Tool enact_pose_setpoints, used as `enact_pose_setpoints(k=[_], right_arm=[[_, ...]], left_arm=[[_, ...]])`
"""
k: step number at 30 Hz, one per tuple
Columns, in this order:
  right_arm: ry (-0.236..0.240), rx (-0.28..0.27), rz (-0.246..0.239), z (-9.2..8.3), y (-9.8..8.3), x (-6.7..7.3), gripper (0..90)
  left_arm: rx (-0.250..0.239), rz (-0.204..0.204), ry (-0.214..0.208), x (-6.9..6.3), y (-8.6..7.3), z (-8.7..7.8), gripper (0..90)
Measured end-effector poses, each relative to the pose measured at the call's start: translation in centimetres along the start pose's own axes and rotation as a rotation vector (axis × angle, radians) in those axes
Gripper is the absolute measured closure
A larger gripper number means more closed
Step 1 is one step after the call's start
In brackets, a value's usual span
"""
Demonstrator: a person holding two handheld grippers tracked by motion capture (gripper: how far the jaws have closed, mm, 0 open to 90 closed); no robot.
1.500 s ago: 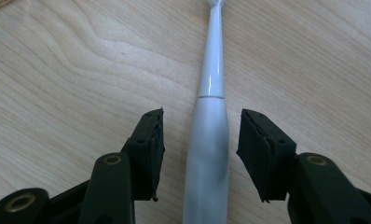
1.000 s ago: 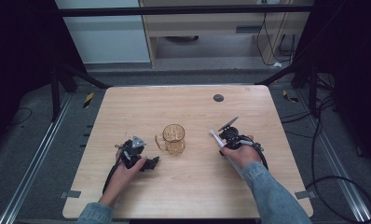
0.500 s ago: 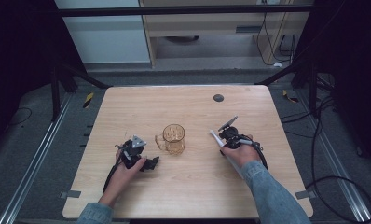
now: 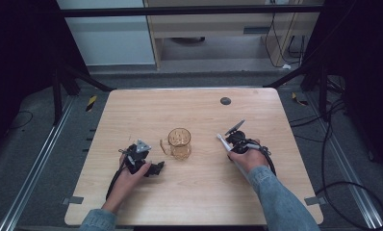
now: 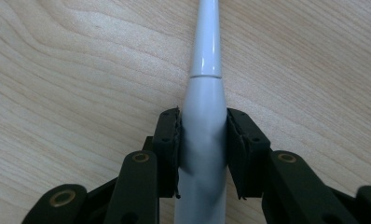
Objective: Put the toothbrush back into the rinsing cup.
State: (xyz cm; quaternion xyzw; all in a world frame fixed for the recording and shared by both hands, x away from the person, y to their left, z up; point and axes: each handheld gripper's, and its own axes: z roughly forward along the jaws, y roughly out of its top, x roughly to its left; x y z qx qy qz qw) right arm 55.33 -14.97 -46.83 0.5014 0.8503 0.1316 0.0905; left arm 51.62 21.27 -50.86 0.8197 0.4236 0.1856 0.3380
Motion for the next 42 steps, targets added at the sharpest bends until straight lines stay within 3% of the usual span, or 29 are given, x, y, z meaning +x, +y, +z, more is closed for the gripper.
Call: enact_pose_setpoints(k=[19,34,38,42], right_arm=[[0.019,-0.007,0.001,-0.5,0.1,-0.3,67.1],[0.037,-0.058,0.017,-3.7,0.7,-1.8,67.3],[0.023,-0.085,-0.011,-4.7,1.0,-2.0,67.3],[0.034,-0.126,0.016,-6.0,1.6,-1.9,67.3]], left_arm=[[0.0,0.0,-0.001,0.0,0.0,0.0,0.0],[0.0,0.002,-0.001,0.0,0.0,0.0,0.0],[0.0,0.002,-0.001,0.0,0.0,0.0,0.0],[0.0,0.002,-0.001,0.0,0.0,0.0,0.0]])
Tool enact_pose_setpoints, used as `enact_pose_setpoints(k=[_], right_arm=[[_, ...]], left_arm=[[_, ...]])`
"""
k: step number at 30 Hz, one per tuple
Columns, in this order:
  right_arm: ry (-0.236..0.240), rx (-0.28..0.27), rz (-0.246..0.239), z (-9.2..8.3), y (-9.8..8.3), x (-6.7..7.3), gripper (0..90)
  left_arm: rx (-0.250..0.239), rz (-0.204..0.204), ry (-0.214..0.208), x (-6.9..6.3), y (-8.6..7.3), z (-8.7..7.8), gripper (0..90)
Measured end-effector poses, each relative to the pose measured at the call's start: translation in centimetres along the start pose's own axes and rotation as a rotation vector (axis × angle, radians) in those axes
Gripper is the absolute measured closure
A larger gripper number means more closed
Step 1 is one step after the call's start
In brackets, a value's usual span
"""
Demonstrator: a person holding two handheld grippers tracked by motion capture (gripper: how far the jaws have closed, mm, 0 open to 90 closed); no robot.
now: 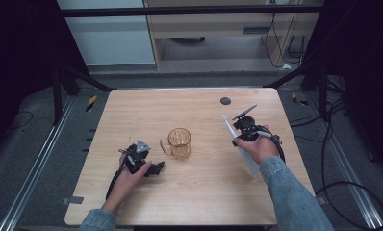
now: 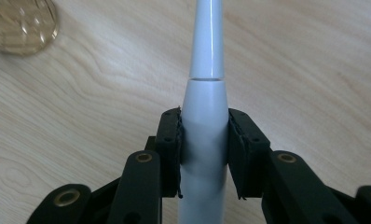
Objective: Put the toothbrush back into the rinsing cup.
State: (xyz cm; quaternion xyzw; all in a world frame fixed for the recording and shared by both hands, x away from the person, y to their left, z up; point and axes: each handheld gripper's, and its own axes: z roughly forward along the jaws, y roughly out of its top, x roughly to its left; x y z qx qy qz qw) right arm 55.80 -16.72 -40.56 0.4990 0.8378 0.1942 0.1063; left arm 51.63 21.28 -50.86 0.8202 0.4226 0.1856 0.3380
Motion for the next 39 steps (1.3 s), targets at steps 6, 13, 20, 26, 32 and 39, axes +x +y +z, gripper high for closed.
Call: enact_pose_setpoints(k=[6,13,20,26,32,39], right_arm=[[0.016,-0.129,-0.006,-2.0,1.6,0.4,67.3],[0.048,-0.283,-0.024,-3.6,3.6,2.0,67.2],[0.07,-0.432,-0.035,-4.5,5.6,4.1,67.2],[0.095,-0.527,-0.037,-4.7,7.0,5.8,67.2],[0.1,-0.581,-0.046,-5.1,8.1,7.2,67.2],[0.104,-0.637,-0.042,-5.4,8.9,8.0,67.2]], left_arm=[[0.0,0.0,0.0,0.0,0.0,0.0,0.0],[0.0,0.0,0.0,0.0,0.0,0.0,0.0],[-0.003,-0.002,0.0,0.0,0.0,0.0,0.0],[-0.003,0.001,0.001,0.0,0.0,0.0,0.0],[-0.003,0.001,0.001,0.0,0.0,0.0,0.0],[-0.004,0.001,0.0,0.0,0.0,0.0,0.0]])
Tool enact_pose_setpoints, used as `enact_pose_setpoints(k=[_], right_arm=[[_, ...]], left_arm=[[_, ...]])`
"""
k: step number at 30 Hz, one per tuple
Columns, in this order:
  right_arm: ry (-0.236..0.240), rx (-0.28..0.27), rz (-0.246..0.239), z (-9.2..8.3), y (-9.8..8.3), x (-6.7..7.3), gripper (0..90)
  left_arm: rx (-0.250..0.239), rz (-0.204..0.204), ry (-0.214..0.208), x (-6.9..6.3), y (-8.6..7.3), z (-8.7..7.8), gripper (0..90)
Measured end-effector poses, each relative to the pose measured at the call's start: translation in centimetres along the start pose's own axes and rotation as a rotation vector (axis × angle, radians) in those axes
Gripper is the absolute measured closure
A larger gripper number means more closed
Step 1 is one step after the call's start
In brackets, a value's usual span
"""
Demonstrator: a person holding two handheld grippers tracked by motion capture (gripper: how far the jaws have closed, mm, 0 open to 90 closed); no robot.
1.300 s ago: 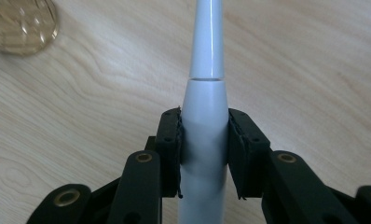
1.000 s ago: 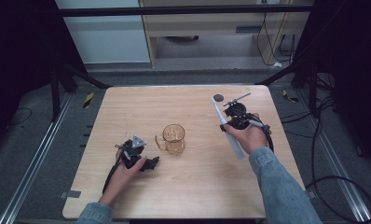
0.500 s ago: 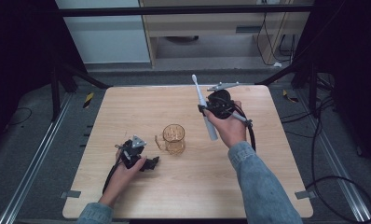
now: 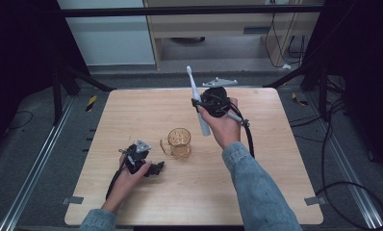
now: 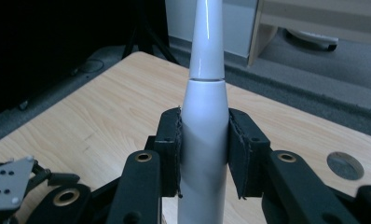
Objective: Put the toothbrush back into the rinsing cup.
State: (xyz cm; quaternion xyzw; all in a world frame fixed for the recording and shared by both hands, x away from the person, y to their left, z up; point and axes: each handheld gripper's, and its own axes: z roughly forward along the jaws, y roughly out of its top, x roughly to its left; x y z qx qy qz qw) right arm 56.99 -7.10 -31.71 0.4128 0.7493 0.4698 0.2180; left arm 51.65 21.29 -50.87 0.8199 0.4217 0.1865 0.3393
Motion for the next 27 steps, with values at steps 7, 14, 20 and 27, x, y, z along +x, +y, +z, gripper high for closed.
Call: enact_pose_setpoints(k=[7,14,20,27], right_arm=[[0.011,-0.037,-0.009,0.4,0.5,1.1,67.2],[0.023,-0.059,-0.014,0.6,0.4,2.0,67.2],[0.041,-0.088,-0.017,1.1,-0.1,2.8,67.2],[0.062,-0.123,-0.006,1.7,-0.8,3.5,67.2]], left_arm=[[0.0,0.0,0.0,0.0,0.0,0.0,0.0],[0.0,0.001,0.0,0.0,0.0,0.0,0.0],[0.0,0.001,0.0,0.0,0.0,0.0,0.0],[0.0,0.001,0.0,0.0,0.0,0.0,0.0]])
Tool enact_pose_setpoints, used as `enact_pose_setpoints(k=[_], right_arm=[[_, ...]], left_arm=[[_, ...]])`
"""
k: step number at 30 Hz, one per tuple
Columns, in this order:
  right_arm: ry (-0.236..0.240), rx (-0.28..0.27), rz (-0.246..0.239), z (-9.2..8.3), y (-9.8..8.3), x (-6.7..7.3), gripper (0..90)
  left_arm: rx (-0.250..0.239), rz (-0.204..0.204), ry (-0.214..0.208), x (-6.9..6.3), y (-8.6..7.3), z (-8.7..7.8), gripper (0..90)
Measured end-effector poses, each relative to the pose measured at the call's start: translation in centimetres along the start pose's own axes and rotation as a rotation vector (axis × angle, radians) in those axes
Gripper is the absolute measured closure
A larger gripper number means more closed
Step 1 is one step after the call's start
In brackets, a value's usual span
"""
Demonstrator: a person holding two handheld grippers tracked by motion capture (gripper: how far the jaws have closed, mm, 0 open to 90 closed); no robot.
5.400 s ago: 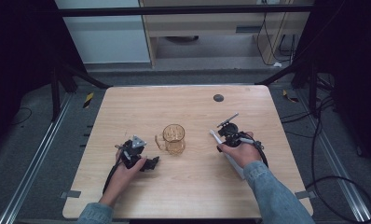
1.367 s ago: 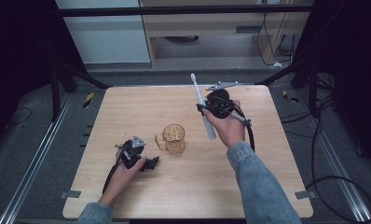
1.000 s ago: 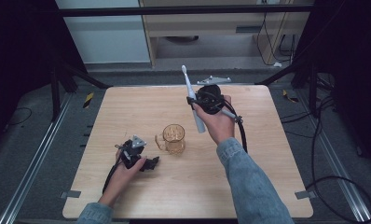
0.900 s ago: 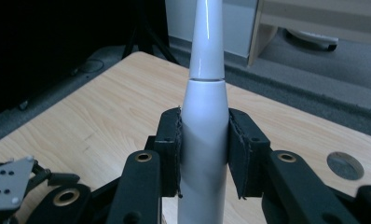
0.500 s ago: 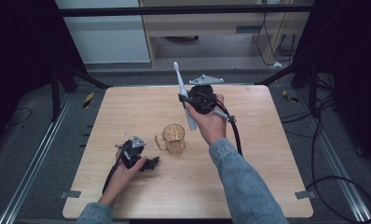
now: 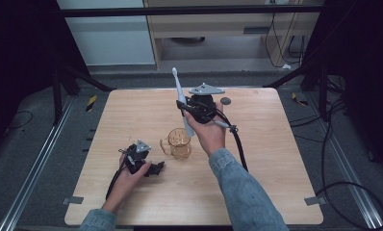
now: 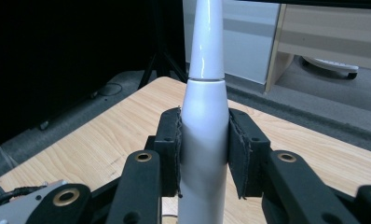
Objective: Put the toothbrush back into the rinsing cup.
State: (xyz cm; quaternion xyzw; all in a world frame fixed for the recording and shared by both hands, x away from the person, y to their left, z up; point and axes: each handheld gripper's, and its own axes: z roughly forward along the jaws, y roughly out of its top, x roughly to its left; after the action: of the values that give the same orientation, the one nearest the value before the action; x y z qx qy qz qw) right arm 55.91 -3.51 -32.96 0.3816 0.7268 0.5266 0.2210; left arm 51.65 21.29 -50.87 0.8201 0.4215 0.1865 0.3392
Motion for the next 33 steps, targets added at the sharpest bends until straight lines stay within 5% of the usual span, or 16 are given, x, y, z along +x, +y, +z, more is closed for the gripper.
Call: enact_pose_setpoints(k=[33], right_arm=[[0.041,-0.002,0.011,2.6,-3.3,1.5,67.1]], left_arm=[[0.002,0.001,-0.004,0.0,0.0,0.0,0.0]])
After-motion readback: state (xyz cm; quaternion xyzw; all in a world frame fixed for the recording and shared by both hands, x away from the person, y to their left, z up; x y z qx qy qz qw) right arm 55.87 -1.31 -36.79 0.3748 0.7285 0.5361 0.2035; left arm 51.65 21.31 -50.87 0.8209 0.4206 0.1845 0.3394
